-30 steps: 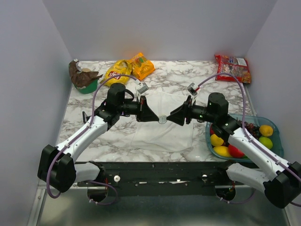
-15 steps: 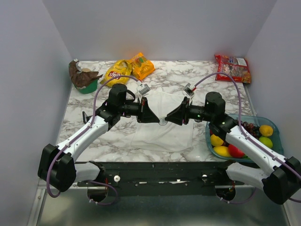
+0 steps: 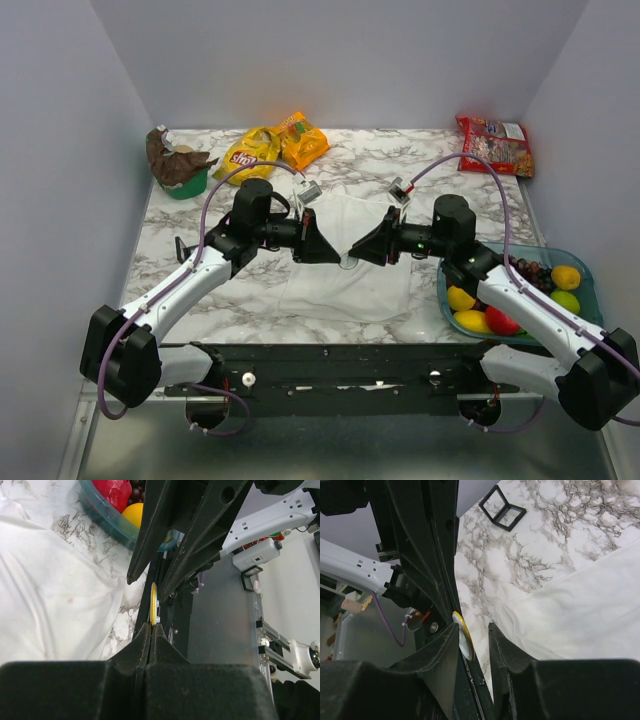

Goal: Pin the brooch onto the clothing

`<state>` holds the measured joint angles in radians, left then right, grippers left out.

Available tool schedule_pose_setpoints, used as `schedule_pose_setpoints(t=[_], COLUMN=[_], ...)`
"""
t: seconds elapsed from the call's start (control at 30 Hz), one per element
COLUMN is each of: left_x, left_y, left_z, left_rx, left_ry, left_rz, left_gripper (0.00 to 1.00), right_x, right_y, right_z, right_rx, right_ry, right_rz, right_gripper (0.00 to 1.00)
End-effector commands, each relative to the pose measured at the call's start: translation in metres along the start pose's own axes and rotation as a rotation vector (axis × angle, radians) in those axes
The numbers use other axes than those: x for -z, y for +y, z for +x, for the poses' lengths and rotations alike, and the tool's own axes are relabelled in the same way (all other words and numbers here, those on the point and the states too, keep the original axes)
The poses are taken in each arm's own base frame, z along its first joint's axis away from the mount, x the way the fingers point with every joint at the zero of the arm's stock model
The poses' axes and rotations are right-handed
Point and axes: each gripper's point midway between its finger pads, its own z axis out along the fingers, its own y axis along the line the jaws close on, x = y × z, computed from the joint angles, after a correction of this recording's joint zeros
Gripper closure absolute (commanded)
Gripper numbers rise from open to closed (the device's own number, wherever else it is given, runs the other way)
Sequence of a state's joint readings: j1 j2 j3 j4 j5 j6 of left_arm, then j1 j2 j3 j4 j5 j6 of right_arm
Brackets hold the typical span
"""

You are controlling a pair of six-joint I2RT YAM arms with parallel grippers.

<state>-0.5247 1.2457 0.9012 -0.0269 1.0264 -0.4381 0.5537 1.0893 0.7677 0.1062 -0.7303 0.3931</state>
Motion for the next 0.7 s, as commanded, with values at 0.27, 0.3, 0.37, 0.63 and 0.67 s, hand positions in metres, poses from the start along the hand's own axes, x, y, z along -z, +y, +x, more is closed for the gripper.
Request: schedule_pose_setpoints(t=[0.27, 0.3, 0.37, 0.63, 0.67], left_x=[-0.001, -0.001, -0.001, -0.001, -0.001], left_y=[-0.008, -0.009, -0.008, -0.01, -0.011], left_z=[-0.005, -0.005, -0.005, -0.004, -0.004], left_rx=[-0.031, -0.032, -0.032, -0.032, -0.034], left_ry=[0.0, 0.0, -0.002, -0.001, 0.0], left_rz=[0.019, 0.021, 0.018, 0.021, 0.024], left_gripper=[1.0, 1.0, 1.0, 1.0, 1.0], right_x=[0.001, 0.002, 0.002, 0.003, 0.002], right_y=[0.012, 0.012, 0.013, 0.017, 0.018], right_z=[0.011, 0.012, 0.014, 0.011, 0.01], right_rx=[-0.018, -0.019, -0.025, -0.018, -0.019], right_ry=[0.013, 0.011, 0.014, 0.002, 0.0], right_rz=[-0.061, -0.06, -0.065, -0.083, -0.087], right_gripper=[0.63, 0.63, 0.63, 0.77, 0.79])
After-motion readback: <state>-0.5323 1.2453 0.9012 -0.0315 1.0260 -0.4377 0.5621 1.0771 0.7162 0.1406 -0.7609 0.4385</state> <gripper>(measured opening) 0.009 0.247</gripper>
